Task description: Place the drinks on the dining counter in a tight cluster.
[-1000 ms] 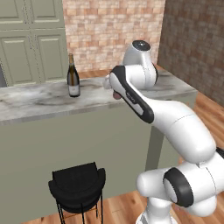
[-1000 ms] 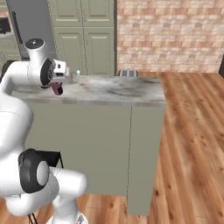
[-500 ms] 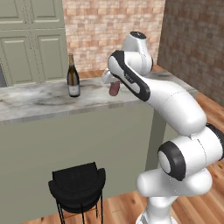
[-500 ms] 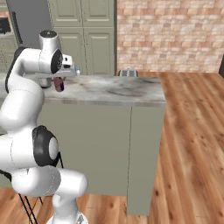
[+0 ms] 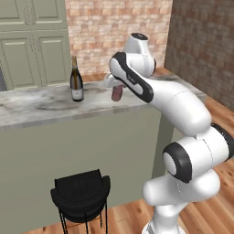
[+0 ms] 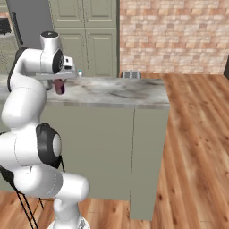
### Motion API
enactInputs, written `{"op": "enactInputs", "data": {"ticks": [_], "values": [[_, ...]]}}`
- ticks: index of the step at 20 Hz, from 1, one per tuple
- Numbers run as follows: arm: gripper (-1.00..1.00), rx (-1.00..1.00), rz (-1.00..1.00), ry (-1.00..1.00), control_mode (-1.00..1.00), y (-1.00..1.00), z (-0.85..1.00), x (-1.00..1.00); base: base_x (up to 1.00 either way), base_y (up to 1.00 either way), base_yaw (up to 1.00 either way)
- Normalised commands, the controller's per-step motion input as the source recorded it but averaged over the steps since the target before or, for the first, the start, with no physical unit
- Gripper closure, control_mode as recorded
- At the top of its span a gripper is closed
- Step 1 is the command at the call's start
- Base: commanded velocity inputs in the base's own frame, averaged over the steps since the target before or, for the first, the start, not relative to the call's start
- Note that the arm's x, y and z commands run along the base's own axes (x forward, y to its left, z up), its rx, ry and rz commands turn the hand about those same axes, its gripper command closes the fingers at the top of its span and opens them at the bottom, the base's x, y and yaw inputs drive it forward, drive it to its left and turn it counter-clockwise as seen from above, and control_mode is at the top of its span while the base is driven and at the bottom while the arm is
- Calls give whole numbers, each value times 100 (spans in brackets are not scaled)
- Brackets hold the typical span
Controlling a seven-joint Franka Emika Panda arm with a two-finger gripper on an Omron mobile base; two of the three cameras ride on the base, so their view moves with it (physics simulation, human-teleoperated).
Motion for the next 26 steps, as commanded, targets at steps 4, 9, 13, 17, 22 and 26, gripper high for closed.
{"op": "enactInputs", "data": {"ticks": [4,9,13,17,22,26], "values": [[100,-1,0,0,-100,22,-24,10,0,0,0],[100,-1,0,0,-100,33,-7,32,0,0,0],[100,0,-1,0,-100,27,0,34,0,0,0],[100,0,-3,0,-100,18,0,28,0,0,0],[100,0,-3,0,-100,3,0,22,0,0,0],[100,0,0,0,-100,0,-1,9,0,0,0]]}}
